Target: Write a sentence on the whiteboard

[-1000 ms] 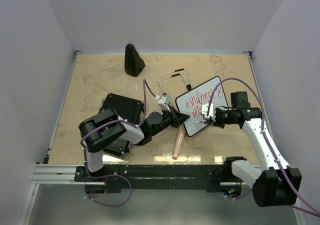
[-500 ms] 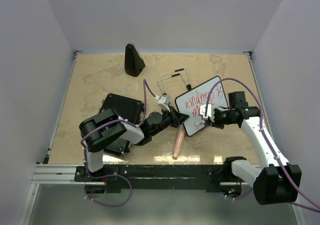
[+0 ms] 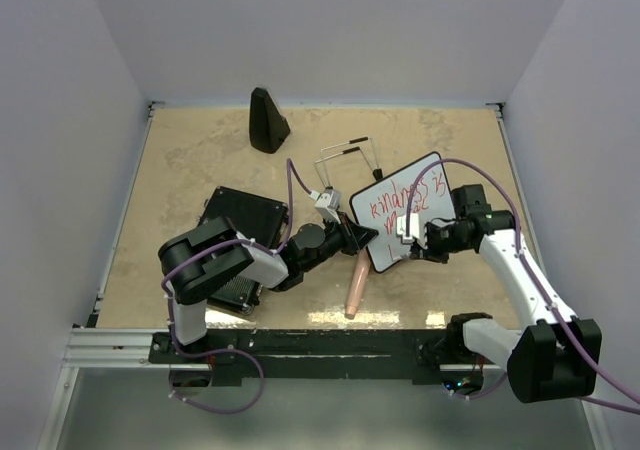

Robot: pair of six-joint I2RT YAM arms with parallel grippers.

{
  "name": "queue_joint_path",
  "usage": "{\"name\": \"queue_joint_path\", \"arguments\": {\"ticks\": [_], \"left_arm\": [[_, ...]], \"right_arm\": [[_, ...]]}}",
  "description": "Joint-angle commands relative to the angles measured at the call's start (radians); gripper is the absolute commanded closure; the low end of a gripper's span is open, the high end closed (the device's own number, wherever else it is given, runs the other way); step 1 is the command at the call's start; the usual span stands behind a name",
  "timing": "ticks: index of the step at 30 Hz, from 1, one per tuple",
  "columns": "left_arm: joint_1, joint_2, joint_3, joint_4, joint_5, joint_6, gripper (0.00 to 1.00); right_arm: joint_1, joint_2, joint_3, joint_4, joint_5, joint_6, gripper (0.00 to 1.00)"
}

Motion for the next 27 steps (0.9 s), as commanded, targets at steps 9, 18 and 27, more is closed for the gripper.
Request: {"name": "queue_joint_path", "arguments": {"ticks": [9,18,27], "left_arm": [[-0.011,-0.019,0.010,0.136,0.016,-0.006,1.00],[-0.009,-0.023,0.006,0.138,0.016,-0.005,1.00],[-0.009,-0.026,0.003,0.138,0.014,-0.002,1.00]], "right_arm": [[0.006,-0.049,0.037,0.172,-0.033,0.175,1.00],[0.005,-0.057,0.029,0.226,0.000,0.230,1.00],[0.005,-0.043,0.020,0.234,0.085,0.253,1.00]]}}
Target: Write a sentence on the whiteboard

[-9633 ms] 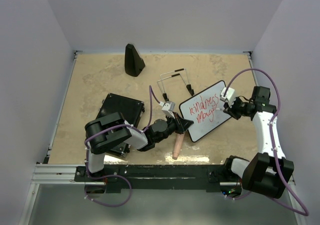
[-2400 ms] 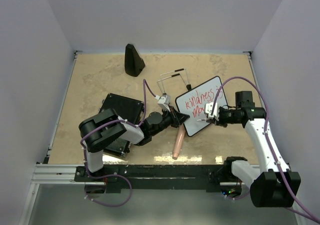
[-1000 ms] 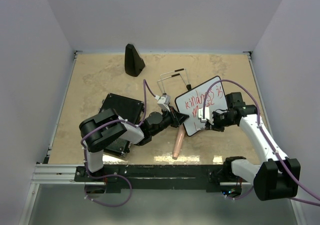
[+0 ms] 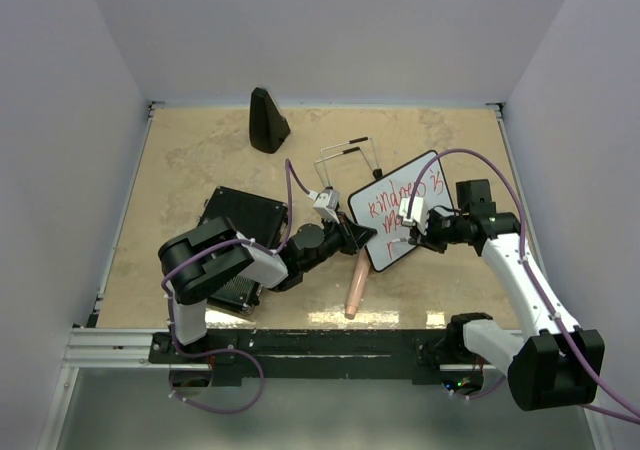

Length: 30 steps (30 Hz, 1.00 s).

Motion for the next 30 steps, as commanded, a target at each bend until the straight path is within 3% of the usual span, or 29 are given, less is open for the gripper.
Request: {"name": "queue_joint_path", "arguments": {"ticks": [1,30], "left_arm": [[-0.011,-0.026,0.008,0.134,0.026,-0.002,1.00],[-0.011,-0.023,0.011,0.134,0.026,-0.002,1.00]], "right_arm": [[0.006,0.001,0.009,0.066,0.066,0.011,1.00],[0.005,-0.005,-0.011,-0.058,0.064,-0.105,1.00]]}}
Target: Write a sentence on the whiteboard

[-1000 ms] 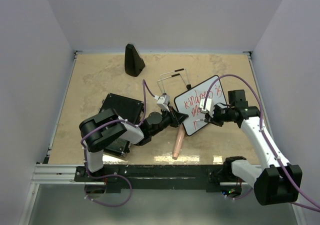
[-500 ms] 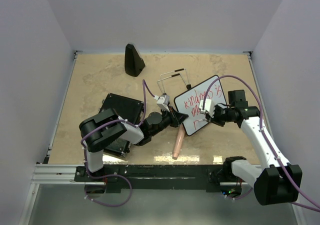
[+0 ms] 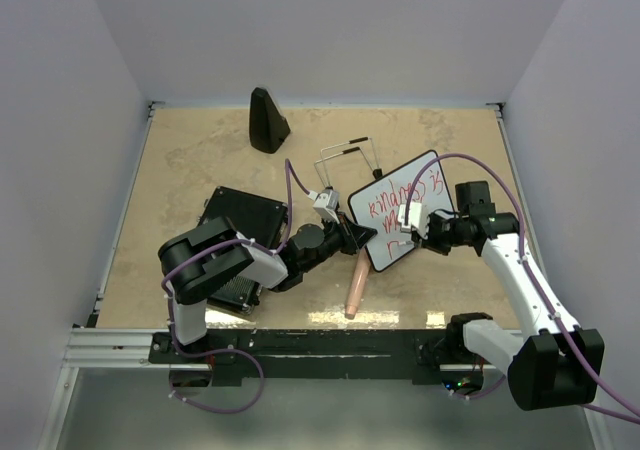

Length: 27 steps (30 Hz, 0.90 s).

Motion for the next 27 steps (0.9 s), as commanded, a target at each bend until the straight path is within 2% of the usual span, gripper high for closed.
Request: {"name": "queue_joint_path", "arguments": {"ticks": [1,27], "left_arm": [[-0.011,-0.023,0.014,0.131,0.027,-0.001,1.00],[-0.011,-0.018,0.019,0.129,0.030,-0.001,1.00]], "right_arm": [[0.005,-0.006,-0.008,-0.023,-0.013,-0.030,1.00],[0.005,-0.003,0.001,-0.099,-0.085,-0.110,1.00]]}}
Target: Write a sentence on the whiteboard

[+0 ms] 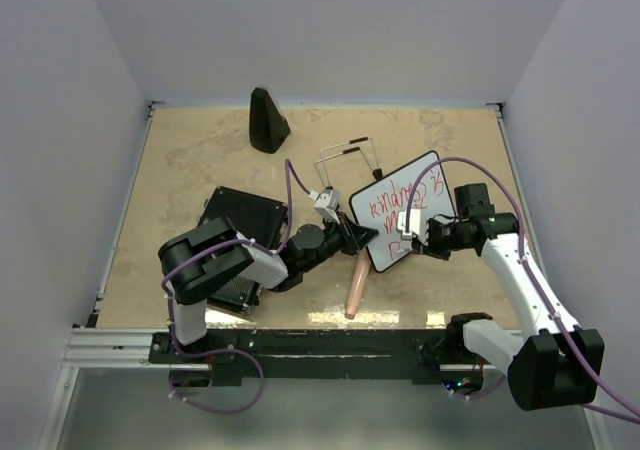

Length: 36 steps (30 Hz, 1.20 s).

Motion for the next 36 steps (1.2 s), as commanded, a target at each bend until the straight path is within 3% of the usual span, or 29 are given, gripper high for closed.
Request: {"name": "queue_joint_path", "arguments": {"ticks": [1,26,36], "left_arm": [[-0.010,-0.015,0.022,0.115,0.018,-0.001,1.00],[-0.009,-0.004,0.022,0.113,0.018,-0.002,1.00],[-0.006,-0.022,-0.012,0.132,0.014,-0.004,1.00]], "right_arm": [[0.006,-0.003,0.002,-0.021,-0.045,-0.028,1.00],[0.031,0.007,0.046,-0.046,-0.091,-0.027,1.00],[0.006,-0.058,0.105,-0.089,0.014,0.007,1.00]]}}
